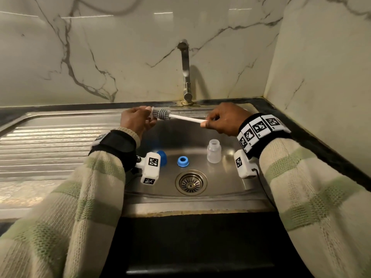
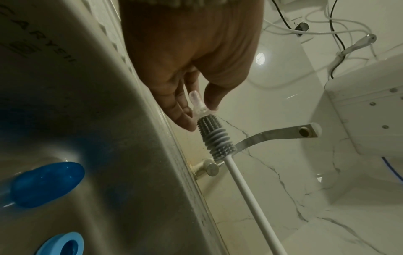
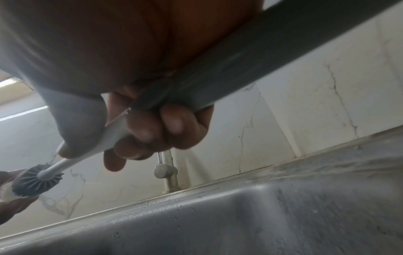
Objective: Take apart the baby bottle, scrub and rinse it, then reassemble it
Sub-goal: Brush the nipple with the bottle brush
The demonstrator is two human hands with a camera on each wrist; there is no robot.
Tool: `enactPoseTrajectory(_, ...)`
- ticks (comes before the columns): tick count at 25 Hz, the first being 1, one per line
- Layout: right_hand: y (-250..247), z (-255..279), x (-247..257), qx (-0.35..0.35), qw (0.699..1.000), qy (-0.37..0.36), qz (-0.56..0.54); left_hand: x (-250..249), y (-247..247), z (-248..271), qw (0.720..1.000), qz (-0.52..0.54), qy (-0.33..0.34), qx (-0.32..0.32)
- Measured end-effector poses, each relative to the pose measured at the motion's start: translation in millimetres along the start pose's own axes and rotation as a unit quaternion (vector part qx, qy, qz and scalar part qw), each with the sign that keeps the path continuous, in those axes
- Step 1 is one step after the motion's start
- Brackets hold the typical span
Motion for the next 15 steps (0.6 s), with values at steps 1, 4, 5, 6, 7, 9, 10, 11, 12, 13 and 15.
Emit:
enactPoseTrajectory(1,-1,0,-3,-0.003,1.0,-0.001,0.002,2,2,2,1.0,-0.004,-0.013,0.005)
enactPoseTrajectory(4,-3,-2,-6,-0.016,1.0,-0.005,0.012,3,5,8,0.998,0.003,-0.052,0.024)
enactPoseTrajectory(5,-3,-3,-7,-0.018,1.0,-0.003,0.013,3,5,9,0.998,-0.005,-0.063,0.028)
enactPoseTrajectory(6,-4,-3,-8,-0.018,1.0,-0.001,0.018,3,5,10,0.997,-0.022,-0.071,0.034)
enactPoseTrajectory(7,-6,-3,-9,-0.02,0.999,0.001,0.028,4,5,12,0.995,-0.042,-0.08,0.044)
enactPoseTrajectory(9,-11,-3,-10,-0.037,0.998,0.006,0.056,7,5,13,0.989,-0.078,-0.099,0.072)
enactPoseTrajectory(10,-13,-3,-9,-0.05,0.997,0.005,0.064,8,5,13,0.987,-0.086,-0.103,0.084)
enactPoseTrajectory(11,-14,-3,-7,-0.063,0.996,0.0,0.063,8,4,11,0.988,-0.081,-0.103,0.087)
enactPoseTrajectory(12,-14,-2,-4,-0.072,0.996,-0.01,0.055,7,4,8,0.989,-0.069,-0.1,0.083)
enactPoseTrajectory(13,-12,-3,-1,-0.077,0.996,-0.021,0.049,5,3,6,0.991,-0.051,-0.094,0.075)
enactPoseTrajectory(15,-8,-5,2,-0.068,0.996,-0.032,0.051,0,5,6,0.995,-0.014,-0.075,0.062)
Point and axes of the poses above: each hand's wrist, its own z-axis away from the middle knuckle, its own y-axis out of the palm, x = y × z, the point moved 8 cm from there along -z, towards the middle knuckle, and after that the axes turned 2 degrees about z, right-handed, at the moved point
